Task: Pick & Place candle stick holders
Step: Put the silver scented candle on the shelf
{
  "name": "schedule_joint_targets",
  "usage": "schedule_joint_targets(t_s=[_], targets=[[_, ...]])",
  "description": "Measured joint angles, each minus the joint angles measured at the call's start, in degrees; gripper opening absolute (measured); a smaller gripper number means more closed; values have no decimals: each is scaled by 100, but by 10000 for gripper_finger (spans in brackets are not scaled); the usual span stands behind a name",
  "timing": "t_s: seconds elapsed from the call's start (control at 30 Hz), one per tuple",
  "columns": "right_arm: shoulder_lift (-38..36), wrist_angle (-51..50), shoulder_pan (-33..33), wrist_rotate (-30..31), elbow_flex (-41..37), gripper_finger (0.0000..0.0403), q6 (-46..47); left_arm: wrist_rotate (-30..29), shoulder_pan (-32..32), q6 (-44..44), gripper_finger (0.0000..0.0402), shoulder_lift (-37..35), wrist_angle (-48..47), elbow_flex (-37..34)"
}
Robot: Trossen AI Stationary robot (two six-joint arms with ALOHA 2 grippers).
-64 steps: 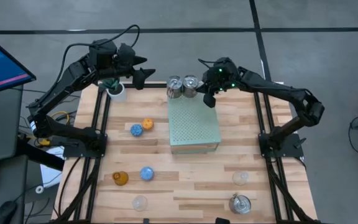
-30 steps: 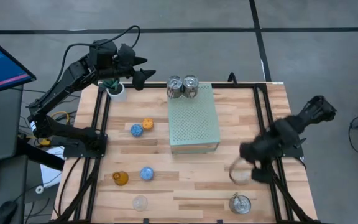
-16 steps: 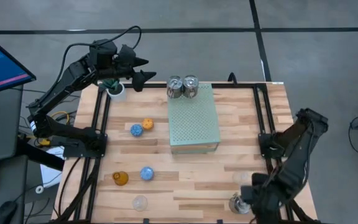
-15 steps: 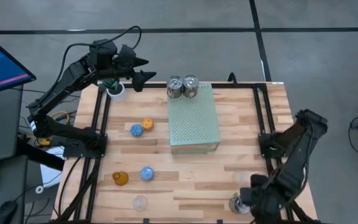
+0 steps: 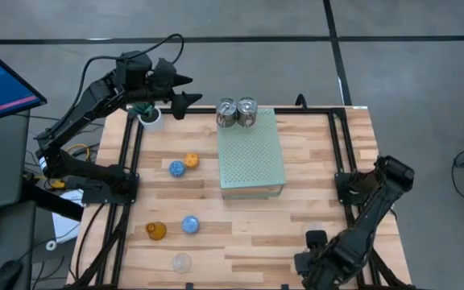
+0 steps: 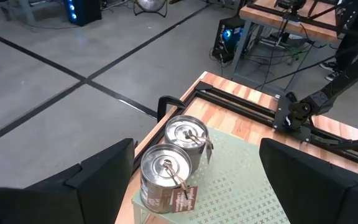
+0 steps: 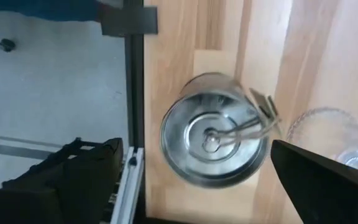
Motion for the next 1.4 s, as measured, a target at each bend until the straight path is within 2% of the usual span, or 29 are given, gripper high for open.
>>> schedule_joint_targets(t_s=[0.23,0.4,0.57,0.67,1.4], targets=[[-169,514,-19,589,-45,400,210,0,0,0,348,0,4,0],[-535,820,-17,869,-583,400,931,0,0,0,346,0,4,0],[-1141,885,40,945,-1130,400,1325,0,0,0,346,0,4,0],[-1310,985,79,788,-1322,400,1384,0,0,0,346,0,3,0],[-548,1276,296,741,-1389,400,1339,0,-2,-46,346,0,20,0]])
